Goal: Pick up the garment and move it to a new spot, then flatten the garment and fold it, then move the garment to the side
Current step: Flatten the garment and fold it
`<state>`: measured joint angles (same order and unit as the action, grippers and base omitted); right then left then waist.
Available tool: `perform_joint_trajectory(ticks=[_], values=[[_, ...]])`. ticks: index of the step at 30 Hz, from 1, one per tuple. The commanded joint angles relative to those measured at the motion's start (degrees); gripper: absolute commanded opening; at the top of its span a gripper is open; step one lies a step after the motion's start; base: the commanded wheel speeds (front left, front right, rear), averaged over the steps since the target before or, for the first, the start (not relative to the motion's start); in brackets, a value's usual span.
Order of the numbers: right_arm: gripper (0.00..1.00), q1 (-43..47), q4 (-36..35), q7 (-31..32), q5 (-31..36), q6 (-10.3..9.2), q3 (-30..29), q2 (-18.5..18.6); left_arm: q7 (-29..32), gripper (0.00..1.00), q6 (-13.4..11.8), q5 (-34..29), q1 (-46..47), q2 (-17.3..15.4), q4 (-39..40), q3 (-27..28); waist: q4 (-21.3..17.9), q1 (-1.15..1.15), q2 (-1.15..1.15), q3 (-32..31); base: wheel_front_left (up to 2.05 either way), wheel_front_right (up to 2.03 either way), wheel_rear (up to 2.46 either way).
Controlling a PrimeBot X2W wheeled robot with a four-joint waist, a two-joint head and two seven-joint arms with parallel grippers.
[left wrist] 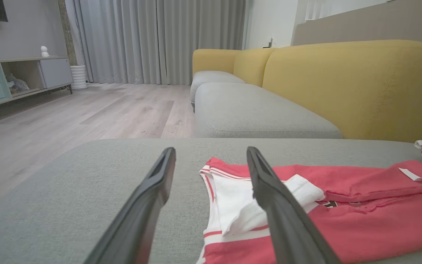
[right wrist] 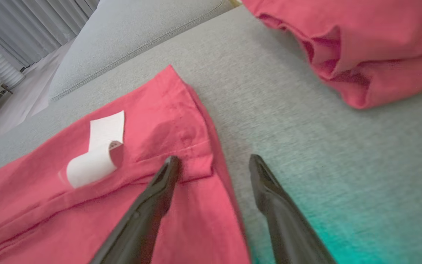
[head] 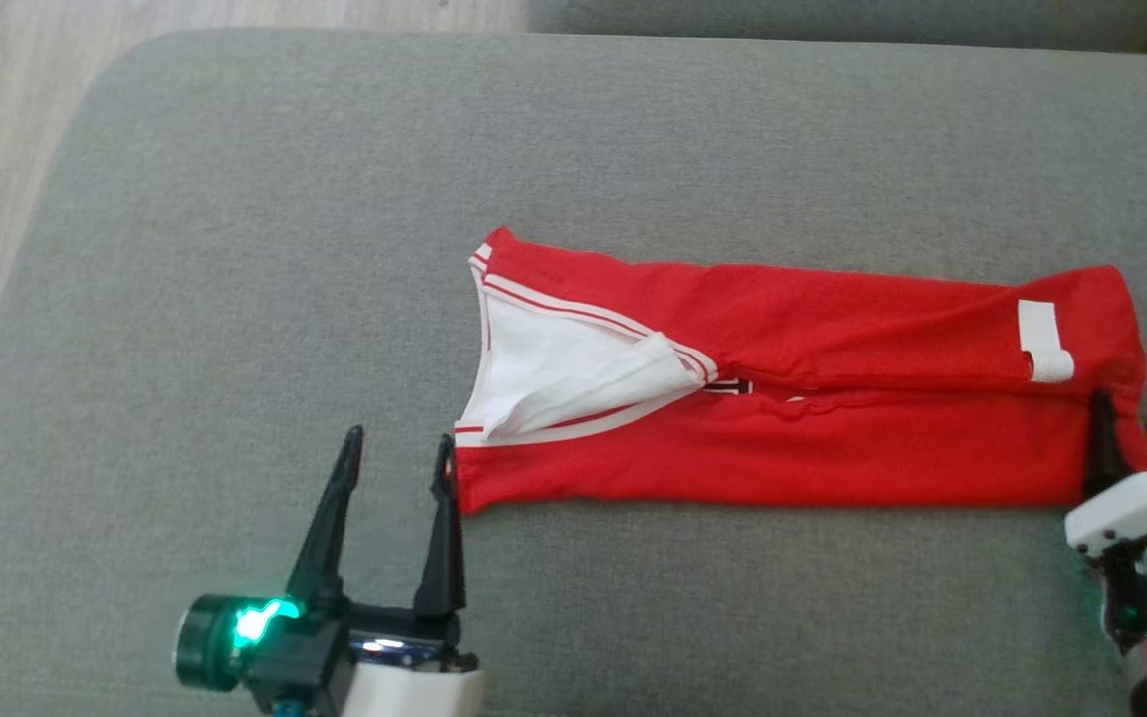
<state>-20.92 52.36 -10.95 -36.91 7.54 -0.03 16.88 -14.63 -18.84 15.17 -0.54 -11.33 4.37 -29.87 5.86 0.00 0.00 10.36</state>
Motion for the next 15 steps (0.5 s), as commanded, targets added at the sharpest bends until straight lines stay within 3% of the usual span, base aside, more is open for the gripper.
perform_joint_trajectory(ticks=[1, 2, 3, 4, 10, 15], values=[[0.49, -1.5, 0.3, 1.2, 0.6, -0.05, 1.5, -0.3, -0.4, 1.0, 1.6, -1.6, -0.6, 1.0, 1.2, 4.0, 0.4, 0.0, 0.0, -0.1, 0.0, 0.0, 0.0], [0.19, -1.7, 0.8, 1.7, 0.7, -0.05, 1.7, -0.6, -0.4, 1.0, 2.2, -2.1, -0.9, 1.3, 1.1, 4.7, 0.4, 0.0, 0.0, -0.1, 0.0, 0.0, 0.0], [0.19, -1.7, 0.8, 1.7, 0.7, -0.05, 1.7, -0.6, -0.4, 1.0, 2.2, -2.1, -0.9, 1.3, 1.1, 4.7, 0.4, 0.0, 0.0, -0.1, 0.0, 0.0, 0.0], [0.0, -1.9, 1.1, 2.1, 0.6, -0.05, 1.9, -1.0, -0.4, 1.0, 2.8, -2.5, -1.2, 1.6, 1.0, 5.4, 0.4, 0.0, 0.0, -0.1, 0.0, 0.0, 0.0], [0.0, -1.6, 1.1, 1.4, -0.9, -0.05, 2.1, -1.0, -0.4, 1.0, 6.1, -5.0, -2.5, 3.1, 0.2, 8.5, 0.3, 0.0, 0.0, -1.1, 0.0, 0.0, 0.0], [0.0, -1.2, 0.2, 0.4, -1.3, -0.05, 1.7, 2.8, -0.4, 1.0, 8.1, -6.6, -3.5, 3.8, 0.1, 10.4, -0.9, 0.0, 0.0, -1.9, 0.0, 0.0, 0.0]])
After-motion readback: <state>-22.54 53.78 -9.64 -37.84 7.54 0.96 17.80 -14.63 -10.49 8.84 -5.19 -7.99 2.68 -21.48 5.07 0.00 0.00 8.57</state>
